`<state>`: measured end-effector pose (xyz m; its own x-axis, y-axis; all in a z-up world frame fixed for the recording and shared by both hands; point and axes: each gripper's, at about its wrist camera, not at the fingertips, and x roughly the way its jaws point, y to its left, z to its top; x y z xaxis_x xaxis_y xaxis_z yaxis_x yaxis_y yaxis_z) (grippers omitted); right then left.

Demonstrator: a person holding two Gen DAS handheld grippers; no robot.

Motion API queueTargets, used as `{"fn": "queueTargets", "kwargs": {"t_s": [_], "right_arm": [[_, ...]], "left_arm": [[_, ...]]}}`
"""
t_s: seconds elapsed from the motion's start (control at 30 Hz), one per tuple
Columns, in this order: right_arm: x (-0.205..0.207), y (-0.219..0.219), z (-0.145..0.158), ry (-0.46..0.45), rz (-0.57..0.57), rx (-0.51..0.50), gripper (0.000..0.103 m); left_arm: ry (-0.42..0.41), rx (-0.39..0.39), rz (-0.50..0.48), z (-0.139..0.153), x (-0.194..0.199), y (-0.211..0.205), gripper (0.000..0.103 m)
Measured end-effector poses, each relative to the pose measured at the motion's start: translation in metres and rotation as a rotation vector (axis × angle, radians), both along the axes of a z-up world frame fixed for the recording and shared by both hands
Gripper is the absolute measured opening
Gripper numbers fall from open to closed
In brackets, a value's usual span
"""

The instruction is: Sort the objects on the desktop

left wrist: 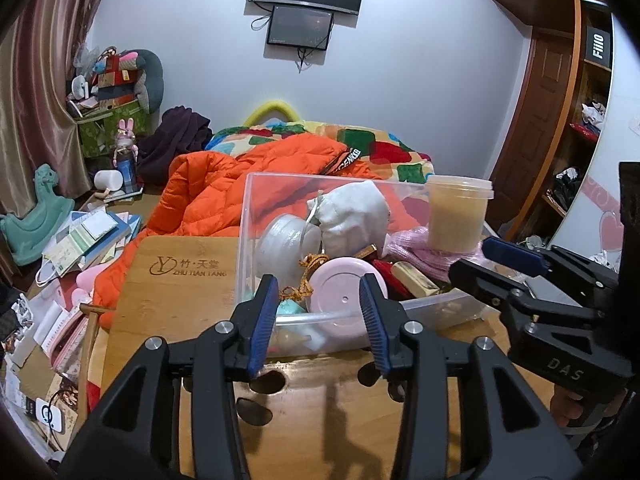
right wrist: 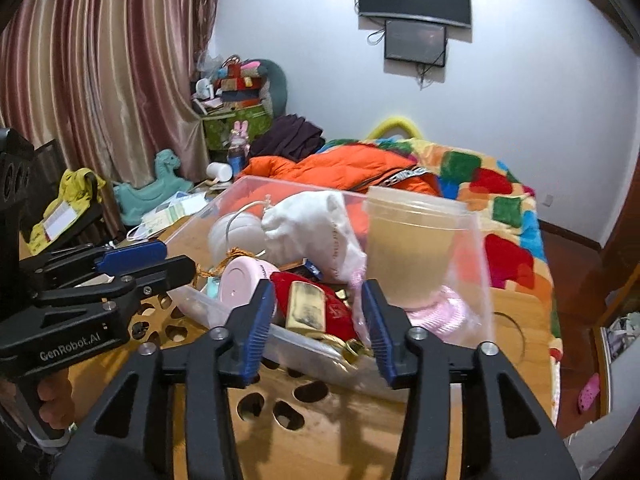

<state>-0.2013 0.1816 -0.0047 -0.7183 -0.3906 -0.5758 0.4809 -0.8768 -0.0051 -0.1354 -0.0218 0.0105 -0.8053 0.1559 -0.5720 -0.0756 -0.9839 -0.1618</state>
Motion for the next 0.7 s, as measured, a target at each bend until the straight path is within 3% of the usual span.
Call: {"fn": "queueTargets", "kwargs": {"t_s": [0.13, 0.3, 0.47, 0.6, 0.7], "right_arm": [[0.013, 0.008, 0.007, 0.034, -0.041, 0.004, 0.064], [0.029, 0.014, 0.012, 0.062, -0.077, 0.01, 0.071], [0.045, 0.022, 0.011, 0.078, -0.123, 0.029, 0.081], [0.058, 0.028, 0.011, 0.091, -0.148, 0.049, 0.084], [0.069, 0.036, 0.012, 0.104, -0.175, 0.031, 0.095]], "left_arm": [[0.027, -0.027, 0.009, 0.007, 0.011, 0.005, 0.057], [0.053, -0.054, 0.011, 0.014, 0.024, 0.012, 0.069], [0.061, -0.05, 0.025, 0.017, 0.036, 0.013, 0.089], [0.067, -0.053, 0.04, 0.018, 0.048, 0.017, 0.094], [0.068, -0.064, 0.039, 0.017, 0.057, 0.021, 0.096]]}}
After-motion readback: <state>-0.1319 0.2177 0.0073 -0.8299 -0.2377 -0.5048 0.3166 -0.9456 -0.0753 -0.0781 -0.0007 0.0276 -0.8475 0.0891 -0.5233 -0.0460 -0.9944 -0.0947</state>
